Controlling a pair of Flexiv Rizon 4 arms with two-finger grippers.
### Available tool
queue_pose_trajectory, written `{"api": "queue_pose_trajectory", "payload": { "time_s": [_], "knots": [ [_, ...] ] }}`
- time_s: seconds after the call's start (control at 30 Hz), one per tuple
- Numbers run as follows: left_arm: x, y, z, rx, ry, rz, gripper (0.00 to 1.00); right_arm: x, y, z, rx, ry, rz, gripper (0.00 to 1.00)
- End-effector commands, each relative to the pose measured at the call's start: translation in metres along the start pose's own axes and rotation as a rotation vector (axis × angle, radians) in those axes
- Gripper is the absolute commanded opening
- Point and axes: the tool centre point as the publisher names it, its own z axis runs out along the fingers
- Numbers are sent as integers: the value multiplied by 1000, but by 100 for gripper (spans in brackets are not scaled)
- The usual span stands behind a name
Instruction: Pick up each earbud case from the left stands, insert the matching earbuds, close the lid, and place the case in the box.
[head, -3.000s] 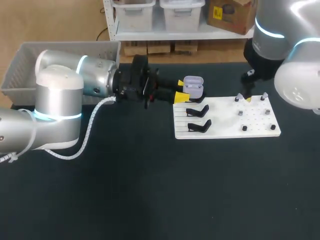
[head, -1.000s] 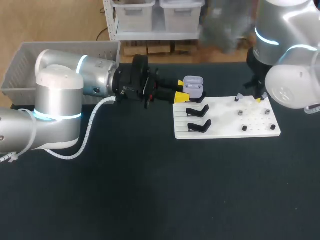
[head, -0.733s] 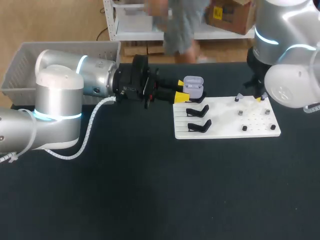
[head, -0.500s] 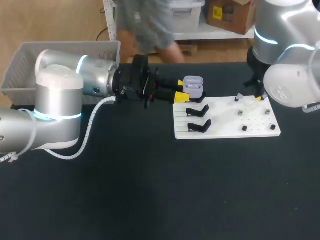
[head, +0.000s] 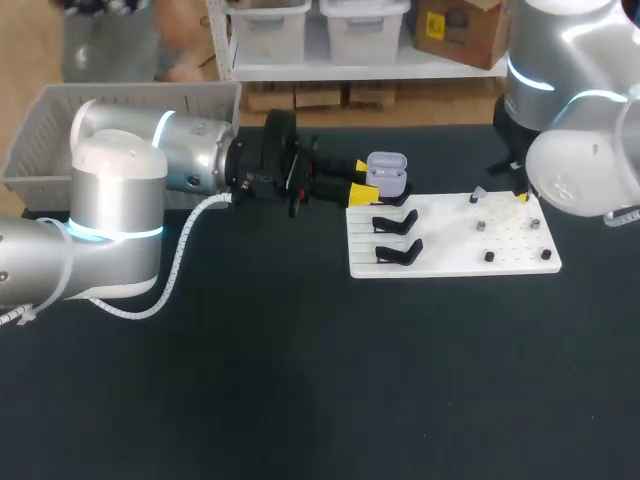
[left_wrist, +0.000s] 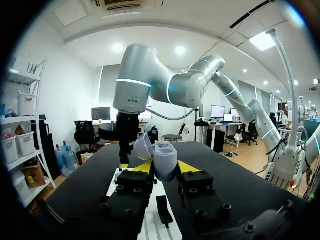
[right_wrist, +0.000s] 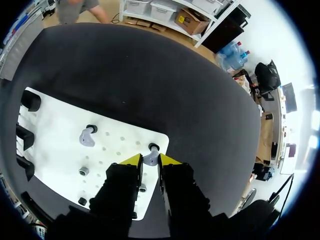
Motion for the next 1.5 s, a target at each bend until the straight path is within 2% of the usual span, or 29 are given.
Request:
{"api": "queue_pose_trajectory", "payload": {
  "time_s": [0.03, 0.23, 0.37, 0.47, 0.6, 0.67, 0.77, 0.83, 1.47, 1.5],
  "knots": [
    [1, 0, 0, -2, -2, 2, 0, 4, 1, -5, 7, -8, 3, 0],
    [1, 0, 0, -2, -2, 2, 0, 11, 2, -20, 14, -18, 6, 0],
    [1, 0, 0, -2, -2, 2, 0, 18, 4, -48, 12, -26, 25, 0],
    [1, 0, 0, -2, -2, 2, 0, 24, 8, -80, -1, -24, 33, 0],
    [1, 0, 0, -2, -2, 2, 0, 32, 14, -114, -56, -22, 57, 0],
    [1, 0, 0, -2, -2, 2, 0, 36, 17, -128, -118, -13, 62, 0],
    [1, 0, 0, -2, -2, 2, 0, 40, 22, -140, -143, 10, 54, 0],
    [1, 0, 0, -2, -2, 2, 0, 43, 24, -147, -153, 20, 51, 0],
    [1, 0, 0, -2, -2, 2, 0, 43, 24, -147, -153, 20, 51, 0],
    [1, 0, 0, -2, -2, 2, 0, 45, 31, -150, -137, 31, 57, 0]
  ]
}}
